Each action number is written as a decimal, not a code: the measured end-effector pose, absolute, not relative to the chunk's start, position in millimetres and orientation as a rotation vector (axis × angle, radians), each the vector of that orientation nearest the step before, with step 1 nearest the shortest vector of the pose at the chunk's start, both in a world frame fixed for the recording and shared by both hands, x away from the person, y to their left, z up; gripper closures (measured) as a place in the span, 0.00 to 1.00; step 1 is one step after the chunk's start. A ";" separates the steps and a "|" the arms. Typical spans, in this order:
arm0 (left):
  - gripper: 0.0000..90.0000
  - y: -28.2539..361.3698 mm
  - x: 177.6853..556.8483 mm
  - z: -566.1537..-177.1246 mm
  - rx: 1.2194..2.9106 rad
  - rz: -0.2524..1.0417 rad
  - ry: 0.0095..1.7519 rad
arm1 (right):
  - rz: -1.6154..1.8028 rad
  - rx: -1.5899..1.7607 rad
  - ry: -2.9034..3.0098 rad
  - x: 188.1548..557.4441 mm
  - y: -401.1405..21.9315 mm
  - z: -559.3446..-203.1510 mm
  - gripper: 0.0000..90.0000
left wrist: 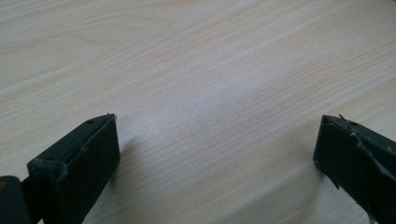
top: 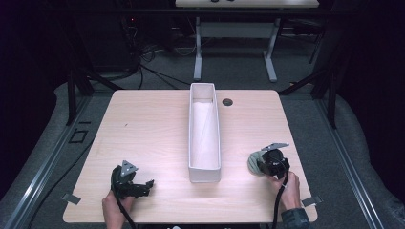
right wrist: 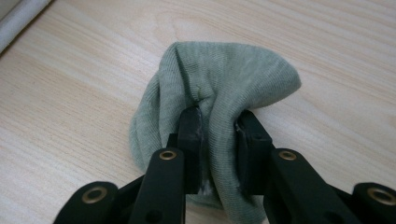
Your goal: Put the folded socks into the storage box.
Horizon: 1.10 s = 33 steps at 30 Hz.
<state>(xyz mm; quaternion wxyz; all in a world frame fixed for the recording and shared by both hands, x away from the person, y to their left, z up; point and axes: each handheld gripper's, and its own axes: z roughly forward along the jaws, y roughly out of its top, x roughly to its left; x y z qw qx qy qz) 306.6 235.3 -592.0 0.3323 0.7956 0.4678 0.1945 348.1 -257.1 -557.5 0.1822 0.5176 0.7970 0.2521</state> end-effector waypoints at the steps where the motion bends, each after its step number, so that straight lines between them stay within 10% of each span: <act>1: 0.00 235.3 306.6 -592.0 2.079 0.508 1.222 | 0.707 1.460 2.243 347.4 -256.9 -557.6 0.84; 33: 0.00 235.4 306.6 -592.0 2.080 0.507 1.220 | 0.892 1.464 2.156 335.3 -273.1 -528.2 0.84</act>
